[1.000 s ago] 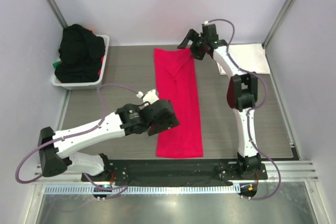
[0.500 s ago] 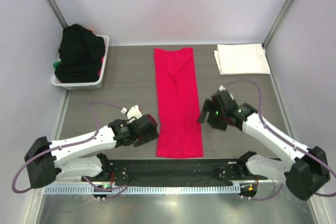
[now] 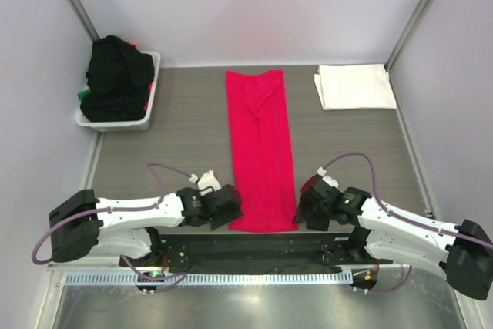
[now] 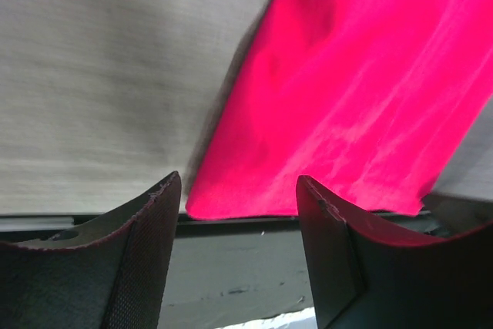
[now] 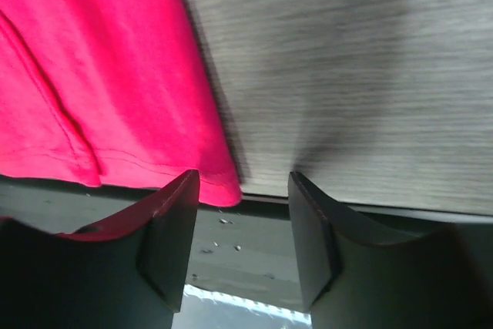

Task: Fold and stack the t-shirts

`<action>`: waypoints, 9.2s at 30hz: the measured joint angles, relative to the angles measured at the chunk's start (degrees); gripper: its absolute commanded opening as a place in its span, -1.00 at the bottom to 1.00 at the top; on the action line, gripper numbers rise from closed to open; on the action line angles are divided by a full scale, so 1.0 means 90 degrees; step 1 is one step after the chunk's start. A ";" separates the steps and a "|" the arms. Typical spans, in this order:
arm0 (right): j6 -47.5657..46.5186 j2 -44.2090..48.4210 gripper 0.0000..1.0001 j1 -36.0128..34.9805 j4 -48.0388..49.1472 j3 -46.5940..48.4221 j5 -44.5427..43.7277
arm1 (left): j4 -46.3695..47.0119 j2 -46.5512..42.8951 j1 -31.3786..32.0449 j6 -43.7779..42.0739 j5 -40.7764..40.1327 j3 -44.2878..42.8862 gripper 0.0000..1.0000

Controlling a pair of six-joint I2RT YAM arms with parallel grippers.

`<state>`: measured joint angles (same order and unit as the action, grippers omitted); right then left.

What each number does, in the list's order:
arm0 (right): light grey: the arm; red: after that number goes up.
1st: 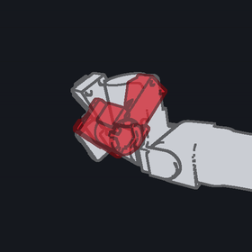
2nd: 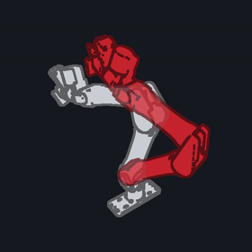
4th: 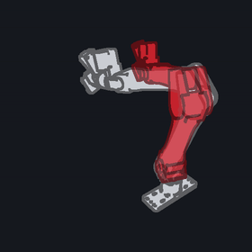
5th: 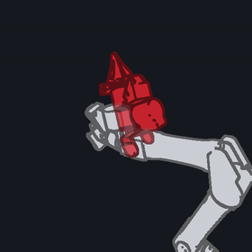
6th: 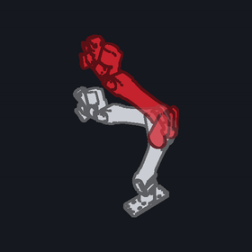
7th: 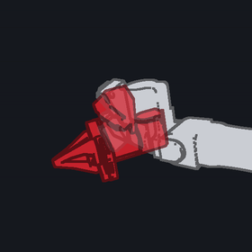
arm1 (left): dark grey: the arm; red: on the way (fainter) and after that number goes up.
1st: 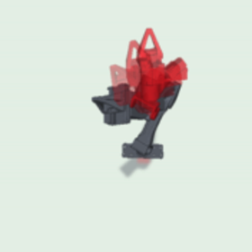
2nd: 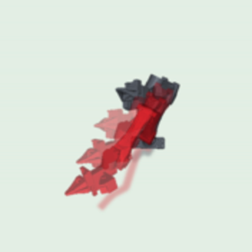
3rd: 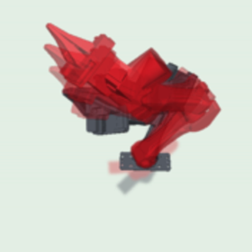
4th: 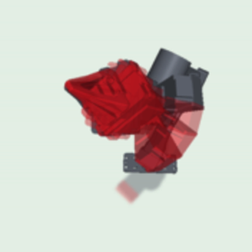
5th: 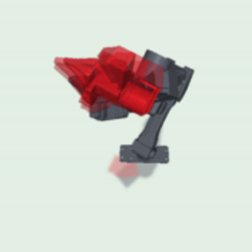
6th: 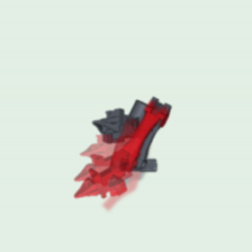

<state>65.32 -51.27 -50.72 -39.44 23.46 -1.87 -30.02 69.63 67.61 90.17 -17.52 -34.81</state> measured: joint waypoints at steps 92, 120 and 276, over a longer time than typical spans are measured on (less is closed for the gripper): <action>-0.4274 -0.8995 0.70 0.3388 -0.0925 1.0836 -0.0814 | -0.2166 0.6309 -0.5010 -0.4566 0.1297 -0.8478 0.59; -0.3886 -0.5124 0.31 0.3490 0.1406 0.3818 0.0772 | 0.0845 0.3519 -0.3796 -0.3988 0.2472 -0.2997 0.28; -0.3920 -0.5258 0.37 0.4177 0.1843 0.3660 0.2679 | 0.0491 0.4580 -0.3303 -0.4031 0.3456 -0.4811 -0.06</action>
<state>30.04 -98.59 -13.13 -22.85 56.40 22.24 -25.61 110.85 37.89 53.89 13.58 -78.11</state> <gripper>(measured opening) 0.684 0.481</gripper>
